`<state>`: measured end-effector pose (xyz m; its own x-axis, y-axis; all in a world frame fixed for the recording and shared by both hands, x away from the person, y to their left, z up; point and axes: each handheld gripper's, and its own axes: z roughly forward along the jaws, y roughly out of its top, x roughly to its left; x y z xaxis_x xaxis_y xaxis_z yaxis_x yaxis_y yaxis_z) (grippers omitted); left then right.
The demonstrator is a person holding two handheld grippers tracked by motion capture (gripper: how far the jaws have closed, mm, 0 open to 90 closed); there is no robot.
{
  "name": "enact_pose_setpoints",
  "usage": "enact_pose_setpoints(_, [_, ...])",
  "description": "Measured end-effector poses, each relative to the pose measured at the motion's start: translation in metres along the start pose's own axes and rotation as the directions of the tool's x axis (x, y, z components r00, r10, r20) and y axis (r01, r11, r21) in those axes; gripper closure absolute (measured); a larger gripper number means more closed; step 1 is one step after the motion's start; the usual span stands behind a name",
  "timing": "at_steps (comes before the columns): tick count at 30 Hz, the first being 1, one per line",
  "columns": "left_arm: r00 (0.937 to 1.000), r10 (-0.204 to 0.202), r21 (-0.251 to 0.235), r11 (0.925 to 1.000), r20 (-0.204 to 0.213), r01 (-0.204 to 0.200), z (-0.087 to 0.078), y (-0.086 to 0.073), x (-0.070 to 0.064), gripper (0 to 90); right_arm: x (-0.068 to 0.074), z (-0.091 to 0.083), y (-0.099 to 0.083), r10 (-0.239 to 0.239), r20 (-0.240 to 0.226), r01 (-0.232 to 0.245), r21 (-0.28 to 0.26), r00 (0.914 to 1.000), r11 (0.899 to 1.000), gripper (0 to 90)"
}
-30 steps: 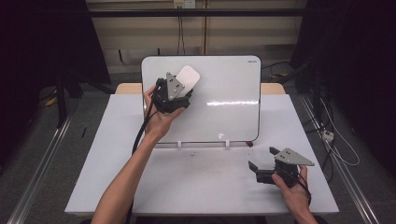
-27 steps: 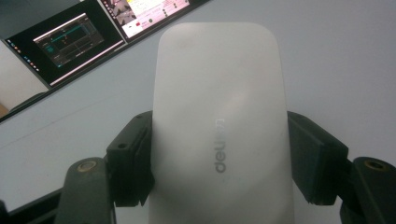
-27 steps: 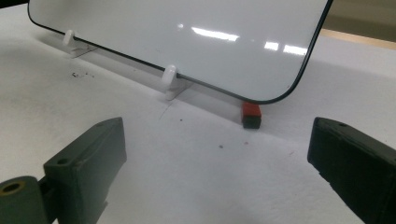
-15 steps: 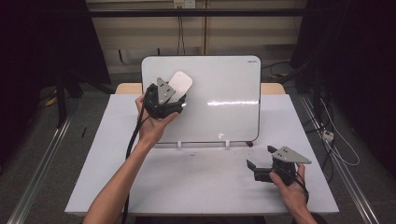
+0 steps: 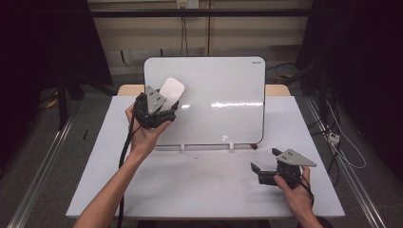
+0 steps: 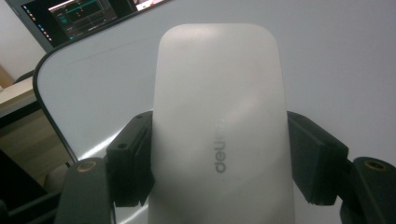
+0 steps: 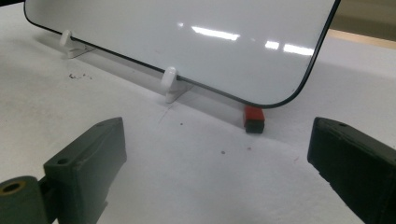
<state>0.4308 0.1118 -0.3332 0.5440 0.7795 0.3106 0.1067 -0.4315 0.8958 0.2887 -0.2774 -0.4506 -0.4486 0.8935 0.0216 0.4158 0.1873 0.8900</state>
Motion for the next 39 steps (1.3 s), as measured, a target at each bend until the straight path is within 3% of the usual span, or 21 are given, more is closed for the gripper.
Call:
enact_pose_setpoints(8, [1.0, -0.003, 0.005, 1.0, -0.006, 0.003, -0.011, -0.012, -0.004, 31.1, -0.005, -0.001, -0.003, 0.005, -0.006, -0.005, -0.002, 1.0, 1.0, 4.4])
enact_pose_setpoints(13, [0.9997, 0.024, 0.034, 0.9991, 0.005, -0.024, -0.018, -0.02, -0.013, 31.1, -0.005, -0.002, -0.003, 0.004, -0.005, -0.004, -0.002, 1.0, 1.0, 4.4])
enact_pose_setpoints(21, [0.9999, 0.013, 0.059, 0.9982, 0.01, -0.014, -0.02, -0.035, -0.017, 31.1, -0.003, 0.001, -0.001, -0.004, -0.01, 0.004, -0.001, 0.9999, 1.0, 4.3])
enact_pose_setpoints(29, [0.9996, 0.027, 0.081, 0.9963, 0.004, -0.028, -0.023, -0.043, -0.022, 31.1, -0.002, 0.004, 0.001, -0.011, -0.012, 0.011, 0.0, 0.9999, 1.0, 4.4])
enact_pose_setpoints(34, [0.9966, 0.076, 0.104, 0.9914, 0.033, -0.079, -0.014, -0.055, -0.039, 31.1, 0.0, 0.004, 0.002, -0.017, -0.014, 0.017, -0.004, 0.9998, 1.0, 4.4])
enact_pose_setpoints(36, [0.9946, 0.102, 0.095, 0.9901, 0.018, -0.103, -0.012, -0.057, -0.043, 31.1, 0.002, 0.004, 0.002, -0.021, -0.018, 0.021, -0.004, 0.9996, 1.0, 4.5])
enact_pose_setpoints(39, [0.9952, 0.096, 0.096, 0.9906, 0.021, -0.098, -0.01, -0.057, -0.043, 31.1, 0.001, 0.005, 0.002, -0.017, -0.018, 0.017, -0.002, 0.9997, 1.0, 4.5])
